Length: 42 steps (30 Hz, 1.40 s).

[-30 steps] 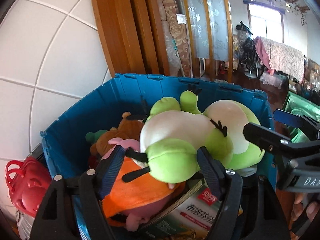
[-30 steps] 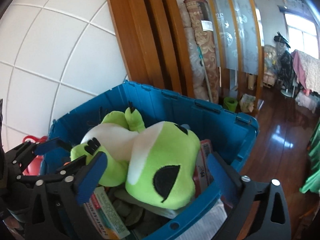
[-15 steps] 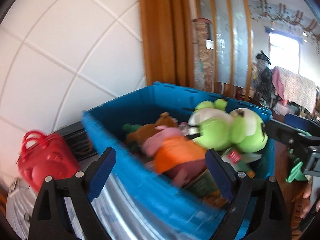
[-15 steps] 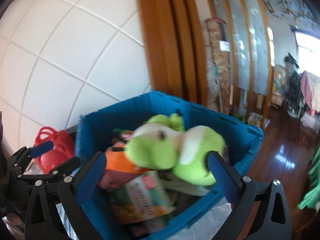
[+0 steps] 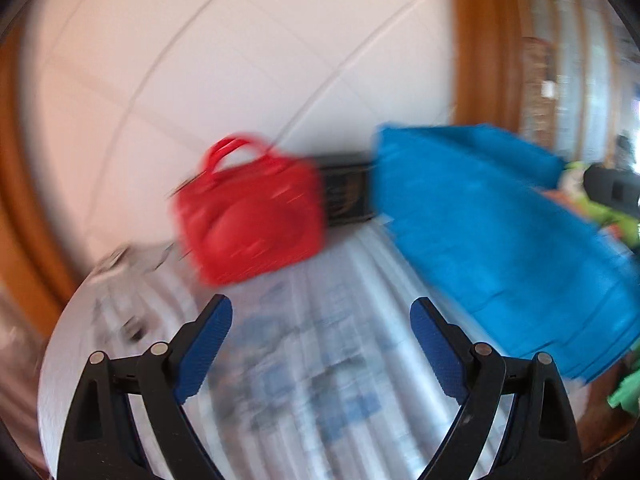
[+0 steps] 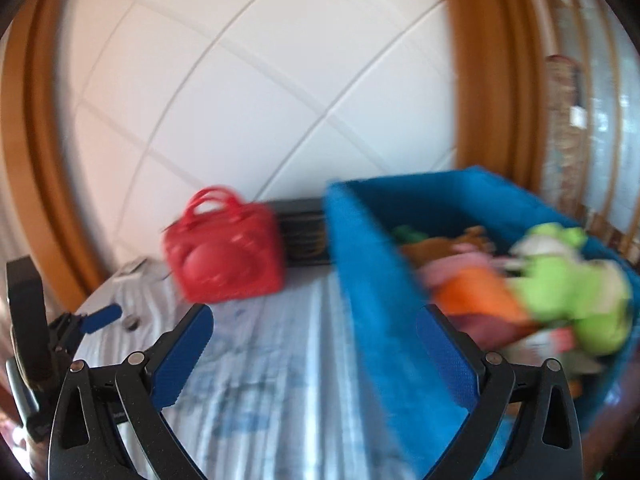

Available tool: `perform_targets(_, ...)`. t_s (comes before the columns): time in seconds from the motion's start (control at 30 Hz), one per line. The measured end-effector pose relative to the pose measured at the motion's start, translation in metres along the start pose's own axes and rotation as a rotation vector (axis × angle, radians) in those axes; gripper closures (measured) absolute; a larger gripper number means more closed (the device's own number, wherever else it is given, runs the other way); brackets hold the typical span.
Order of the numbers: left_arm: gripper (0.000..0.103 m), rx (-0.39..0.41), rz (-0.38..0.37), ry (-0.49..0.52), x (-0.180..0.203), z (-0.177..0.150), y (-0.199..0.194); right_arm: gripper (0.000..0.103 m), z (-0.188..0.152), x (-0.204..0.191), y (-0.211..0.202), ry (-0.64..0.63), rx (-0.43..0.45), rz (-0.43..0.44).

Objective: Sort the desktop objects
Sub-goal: 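Move both tools back over the bed toward the black tape roll, then grasp the black tape roll with the left tool while the right tool pinches it too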

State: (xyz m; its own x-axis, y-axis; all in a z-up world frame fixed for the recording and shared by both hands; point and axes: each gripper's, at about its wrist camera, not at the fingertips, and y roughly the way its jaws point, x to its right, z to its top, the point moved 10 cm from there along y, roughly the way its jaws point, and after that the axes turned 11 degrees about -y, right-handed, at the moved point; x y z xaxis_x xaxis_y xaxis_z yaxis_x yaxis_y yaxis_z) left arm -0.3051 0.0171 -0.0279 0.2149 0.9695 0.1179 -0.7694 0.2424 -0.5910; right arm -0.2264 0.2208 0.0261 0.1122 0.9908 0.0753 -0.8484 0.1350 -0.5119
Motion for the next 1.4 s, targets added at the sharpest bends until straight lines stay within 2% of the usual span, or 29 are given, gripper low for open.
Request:
perform_targets(0.2, 0.011, -0.097, 0.202, -0.120, -0.143, -0.043, 0.018, 0.000, -0.013, -0.122, 0.085, -0.058, -0.104, 0.153)
perform_targets(0.3, 0.011, -0.150, 0.270, -0.196, -0.210, -0.064, 0.026, 0.000, -0.026, -0.184, 0.127, -0.087, -0.156, 0.214)
perform_targets(0.47, 0.012, -0.193, 0.361, -0.274, -0.295, -0.087, 0.037, 0.000, -0.050, -0.288, 0.188, -0.162, -0.230, 0.342)
perform_targets(0.53, 0.019, -0.205, 0.378, -0.296, -0.320, -0.090, 0.047, 0.000, -0.058, -0.330, 0.214, -0.196, -0.261, 0.389)
perform_targets(0.63, 0.022, -0.229, 0.390, -0.334, -0.359, -0.091, 0.074, 0.000, -0.066, -0.387, 0.252, -0.240, -0.303, 0.446)
perform_targets(0.67, 0.027, -0.231, 0.396, -0.341, -0.368, -0.091, 0.079, 0.001, -0.068, -0.405, 0.265, -0.254, -0.322, 0.461)
perform_targets(0.73, 0.035, -0.246, 0.402, -0.362, -0.390, -0.092, 0.098, 0.019, -0.073, -0.432, 0.288, -0.279, -0.343, 0.477)
perform_targets(0.8, 0.035, -0.270, 0.394, -0.387, -0.407, -0.095, 0.118, 0.023, -0.078, -0.459, 0.315, -0.302, -0.371, 0.499)
perform_targets(0.9, 0.035, -0.278, 0.386, -0.400, -0.425, -0.094, 0.141, 0.023, -0.087, -0.497, 0.359, -0.317, -0.410, 0.530)
perform_targets(1.1, 0.035, -0.296, 0.400, -0.366, -0.447, -0.092, 0.185, 0.025, -0.102, -0.540, 0.415, -0.359, -0.444, 0.548)
perform_targets(1.17, 0.035, -0.302, 0.391, -0.364, -0.450, -0.091, 0.193, 0.042, -0.105, -0.546, 0.424, -0.372, -0.453, 0.553)
perform_targets(1.2, 0.035, -0.302, 0.391, -0.361, -0.450, -0.091, 0.195, 0.055, -0.108, -0.548, 0.428, -0.386, -0.458, 0.551)
perform_targets(1.27, 0.037, -0.301, 0.386, -0.350, -0.447, -0.089, 0.197, 0.056, -0.109, -0.550, 0.429, -0.407, -0.443, 0.550)
perform_targets(1.3, 0.037, -0.300, 0.382, -0.346, -0.445, -0.088, 0.197, 0.072, -0.107, -0.548, 0.426, -0.412, -0.436, 0.551)
perform_targets(1.33, 0.038, -0.297, 0.377, -0.343, -0.442, -0.086, 0.196, 0.094, -0.104, -0.546, 0.423, -0.408, -0.427, 0.552)
perform_targets(1.37, 0.038, -0.290, 0.368, -0.339, -0.437, -0.083, 0.195, 0.100, -0.101, -0.544, 0.419, -0.396, -0.419, 0.564)
perform_targets(1.4, 0.038, -0.285, 0.365, -0.330, -0.432, -0.081, 0.192, 0.099, -0.095, -0.538, 0.410, -0.376, -0.405, 0.578)
